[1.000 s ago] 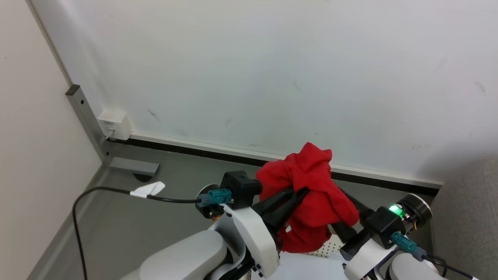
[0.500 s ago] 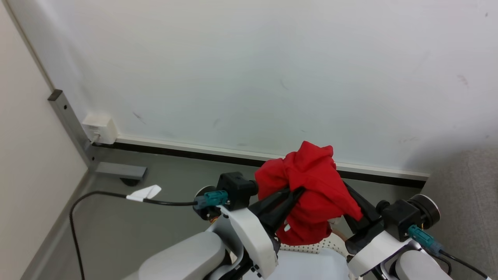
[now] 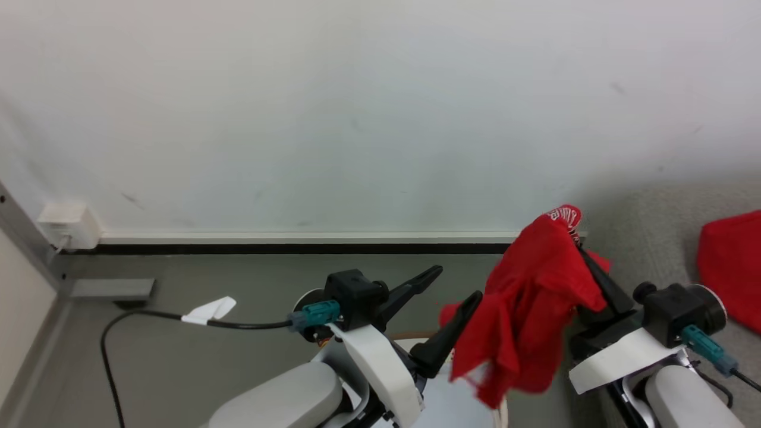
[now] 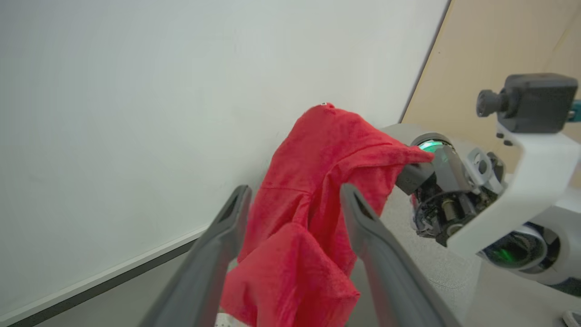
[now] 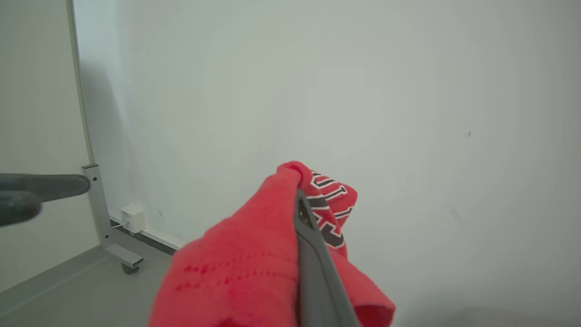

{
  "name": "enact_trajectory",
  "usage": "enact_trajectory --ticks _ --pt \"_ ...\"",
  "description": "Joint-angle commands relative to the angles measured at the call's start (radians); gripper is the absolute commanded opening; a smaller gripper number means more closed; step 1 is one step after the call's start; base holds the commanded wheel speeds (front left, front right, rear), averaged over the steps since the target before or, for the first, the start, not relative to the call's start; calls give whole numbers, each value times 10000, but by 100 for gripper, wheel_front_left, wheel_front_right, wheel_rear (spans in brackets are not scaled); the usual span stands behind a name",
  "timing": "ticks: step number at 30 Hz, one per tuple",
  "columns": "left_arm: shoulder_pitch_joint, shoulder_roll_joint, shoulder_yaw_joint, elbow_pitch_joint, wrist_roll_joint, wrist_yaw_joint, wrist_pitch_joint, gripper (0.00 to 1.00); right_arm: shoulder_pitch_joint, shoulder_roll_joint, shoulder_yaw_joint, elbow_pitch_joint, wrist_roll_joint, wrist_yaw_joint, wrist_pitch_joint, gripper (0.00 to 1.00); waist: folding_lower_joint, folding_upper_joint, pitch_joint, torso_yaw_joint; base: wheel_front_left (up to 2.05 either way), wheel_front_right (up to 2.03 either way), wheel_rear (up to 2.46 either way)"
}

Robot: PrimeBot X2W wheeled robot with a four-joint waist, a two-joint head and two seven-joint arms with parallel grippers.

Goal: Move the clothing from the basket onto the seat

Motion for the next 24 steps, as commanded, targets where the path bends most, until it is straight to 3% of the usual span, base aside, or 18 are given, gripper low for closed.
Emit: enact_trajectory --ticks 1,13,24 --pt "128 43 48 -43 60 27 -100 100 110 -98 -175 -114 -40 -23 1 0 0 -1 91 -479 0 0 0" --pt "259 195 394 -158 1061 39 -339 100 367 -698 -1880 -1255 -201 -23 1 0 0 -1 337 -2699 0 0 0" --pt "645 174 1113 -219 2330 -224 -331 100 779 -452 -2424 -1953 -4 -23 3 0 0 -1 602 -4385 0 0 0"
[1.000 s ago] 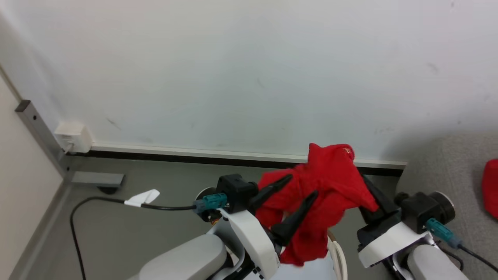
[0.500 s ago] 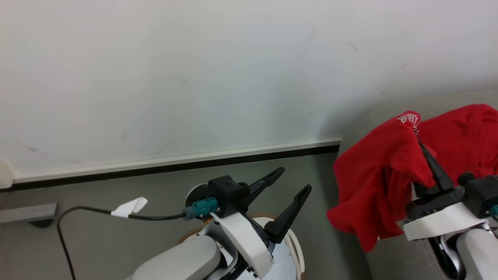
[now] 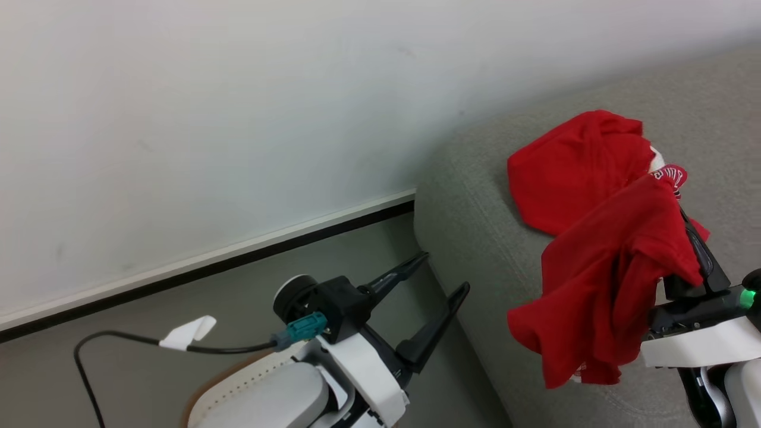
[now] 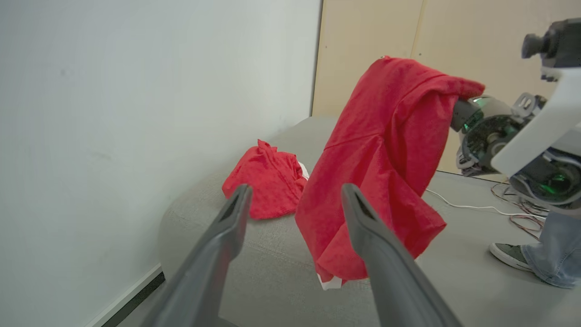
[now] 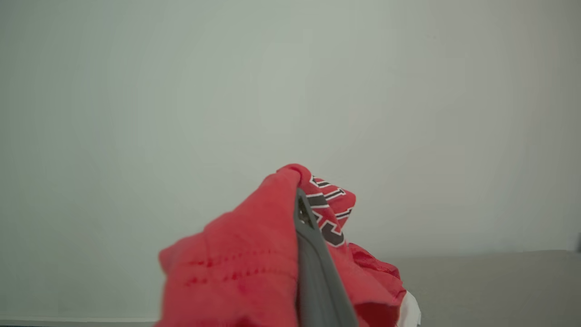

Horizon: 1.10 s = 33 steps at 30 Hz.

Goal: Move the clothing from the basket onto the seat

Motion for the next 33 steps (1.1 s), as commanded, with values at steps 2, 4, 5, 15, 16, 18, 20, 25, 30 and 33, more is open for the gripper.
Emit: enact_trajectory --ticks 2,4,5,15,16,18,20,25,30,33 --pt "162 2 123 112 257 -126 0 100 76 33 -64 -126 64 -23 5 0 0 -1 220 -506 0 0 0" --pt "181 -10 158 147 309 -161 0 100 80 45 -88 -164 87 -23 5 0 0 -1 263 -576 0 0 0" --pt "187 -49 240 222 367 -247 -1 100 90 63 -136 -238 83 -23 5 0 0 -1 349 -679 0 0 0" --pt "-48 -54 336 453 655 -546 5 100 -594 -151 -499 -323 95 -23 5 0 0 -1 1018 -686 0 0 0" --pt "-116 -36 333 445 674 -576 37 100 -754 -217 -582 -315 79 -23 5 0 0 -1 1171 -637 0 0 0" --pt "-236 59 317 421 717 -626 89 100 -1168 -313 -776 -294 130 -23 6 0 0 -1 1478 -529 0 0 0" --pt "-376 155 311 329 792 -641 188 100 -1590 -530 -1034 -251 163 -23 5 0 0 -1 1859 -397 0 0 0" --pt "-770 549 375 -53 904 -632 521 100 -2613 -1217 -1711 -44 199 -23 6 0 0 -1 2947 -53 0 0 0" --pt "-1056 1041 460 -538 987 -586 894 100 -3342 -1823 -2686 299 82 -23 6 0 0 -1 3861 195 0 0 0" --pt "-1222 1402 578 -878 1053 -488 1110 100 -3752 -1922 -3594 705 187 -23 8 0 0 -1 4423 249 0 0 0"
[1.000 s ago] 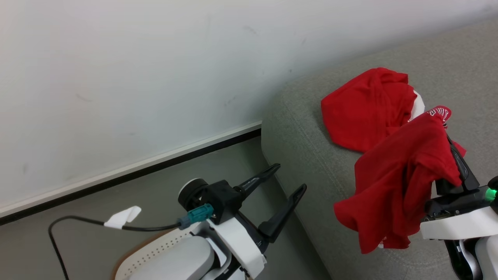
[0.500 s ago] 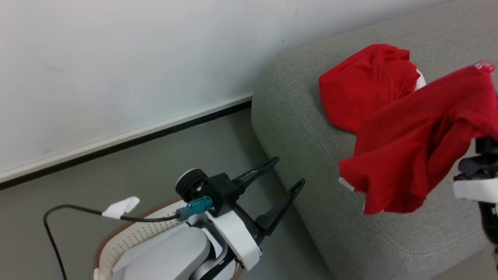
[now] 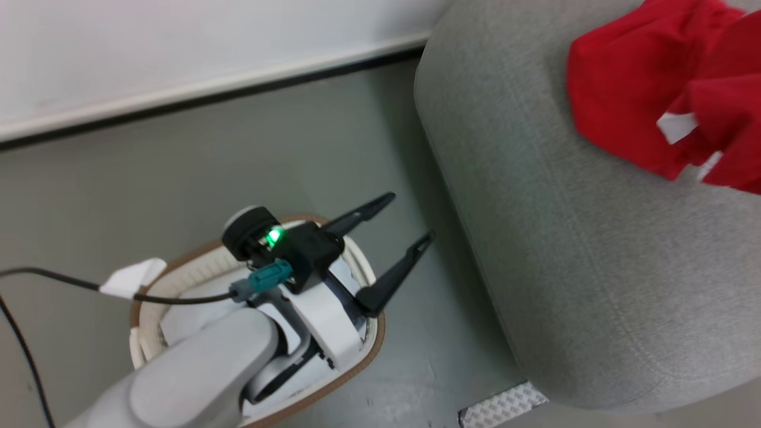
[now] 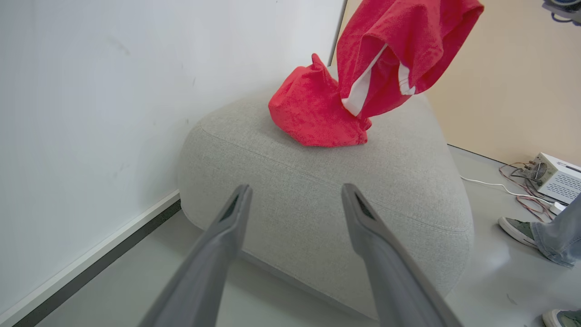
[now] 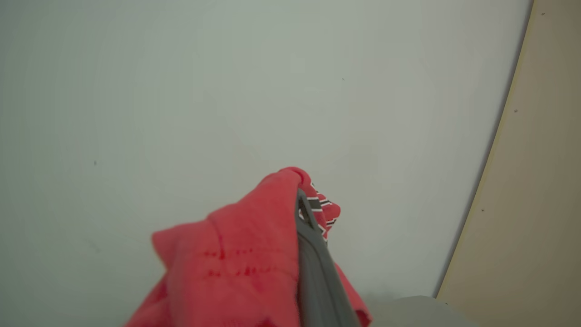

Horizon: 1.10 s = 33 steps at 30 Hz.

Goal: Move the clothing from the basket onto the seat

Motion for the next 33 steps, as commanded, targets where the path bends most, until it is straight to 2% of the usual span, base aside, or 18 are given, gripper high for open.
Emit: enact_trajectory --ticks 1,5,13,16,17,19,23,24,25,33 --pt "-114 157 46 -80 97 40 62 100 -161 -7 -143 181 3 -23 8 0 -2 -1 639 190 0 0 0" --pt "-310 490 124 -529 156 119 371 100 -752 -27 -757 1512 -102 -23 10 0 -2 -1 1337 273 0 0 0" --pt "-632 872 229 -1076 299 214 687 100 -2071 -279 -325 4940 -647 -23 292 0 -2 -1 2346 606 0 0 0" --pt "-663 937 282 -1122 293 249 656 100 -2501 -342 -176 6209 -930 -23 826 20 -2 -1 2477 744 0 0 0" --pt "-664 935 283 -1112 289 255 627 100 -2667 -319 -84 6547 -1006 -23 1032 31 -2 -1 2480 786 0 0 0" --pt "-635 885 301 -1073 247 269 541 100 -2884 -334 111 7250 -1121 -23 1679 34 -2 -1 2439 882 0 0 0" --pt "-497 770 326 -895 114 296 334 100 -3104 -297 728 7980 -975 -23 2614 49 -2 -1 2181 1009 0 0 0" --pt "-446 732 319 -838 60 297 281 100 -3128 -301 873 8085 -868 -23 2869 79 -2 -1 2077 1028 0 0 0" --pt "-408 690 311 -768 37 297 222 100 -3131 -334 1061 8157 -813 -23 3143 100 -2 -1 1954 1044 0 0 0" --pt "88 333 285 -95 -334 331 -331 100 -2476 -870 2844 7481 29 -23 4552 100 -2 -1 562 1024 0 0 0"
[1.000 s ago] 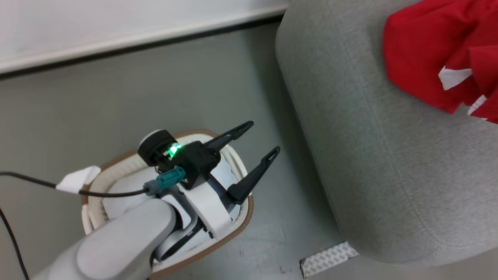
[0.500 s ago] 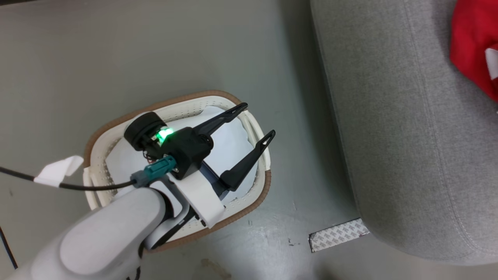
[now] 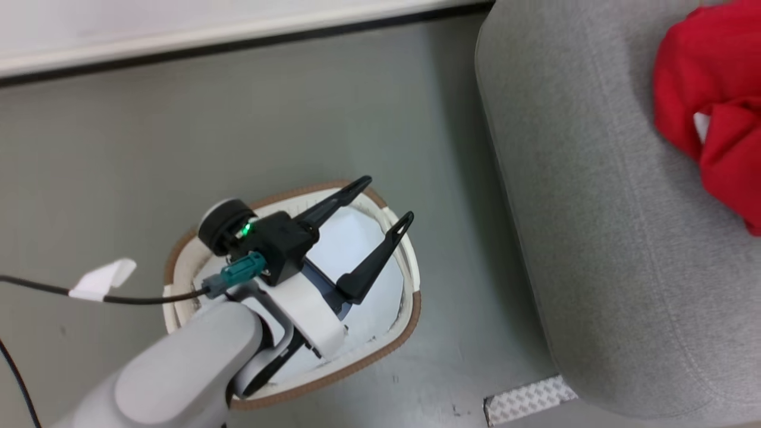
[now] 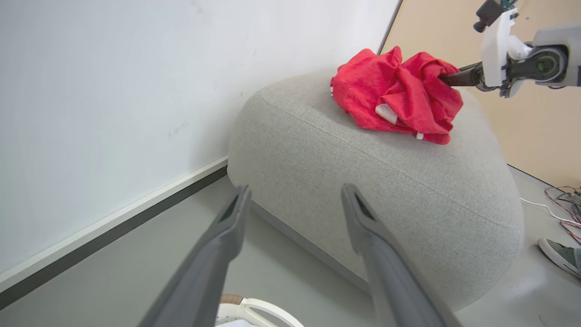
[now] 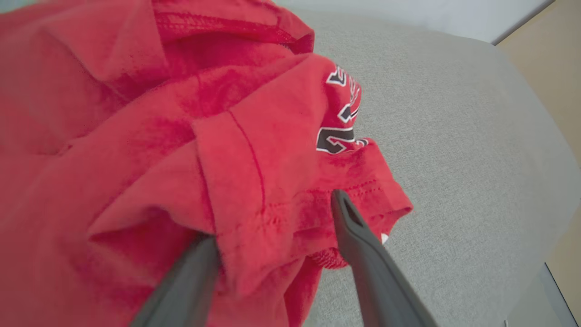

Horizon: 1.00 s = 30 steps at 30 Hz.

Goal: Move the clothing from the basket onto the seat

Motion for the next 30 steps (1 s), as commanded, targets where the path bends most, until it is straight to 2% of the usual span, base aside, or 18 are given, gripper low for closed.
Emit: enact_trajectory --ticks 1,10,17,20,28,30 --pt "209 -57 9 118 -188 32 -120 100 225 -160 234 -252 218 -23 126 100 0 0 -639 -51 0 0 0" --pt "1216 -344 332 822 -753 241 -674 100 1597 -1446 1774 -2963 1510 -23 927 100 0 0 -2594 -115 0 0 0" --pt "2124 -375 1181 1061 -1052 548 -866 100 2602 -2080 2148 -5045 2286 -23 552 100 0 0 -3970 263 0 0 0" --pt "2502 -265 1753 1004 -1093 701 -858 100 2831 -2072 2228 -5579 2493 -23 241 100 0 0 -4458 501 0 0 0" --pt "3785 -75 3409 610 -1073 841 -857 100 3293 -1311 2631 -6860 3479 -25 -613 100 0 0 -5189 1076 0 0 0" --pt "4196 -25 3853 481 -1115 871 -857 100 3478 -1124 2737 -7123 3370 -25 -944 100 0 0 -5257 1241 0 0 0"
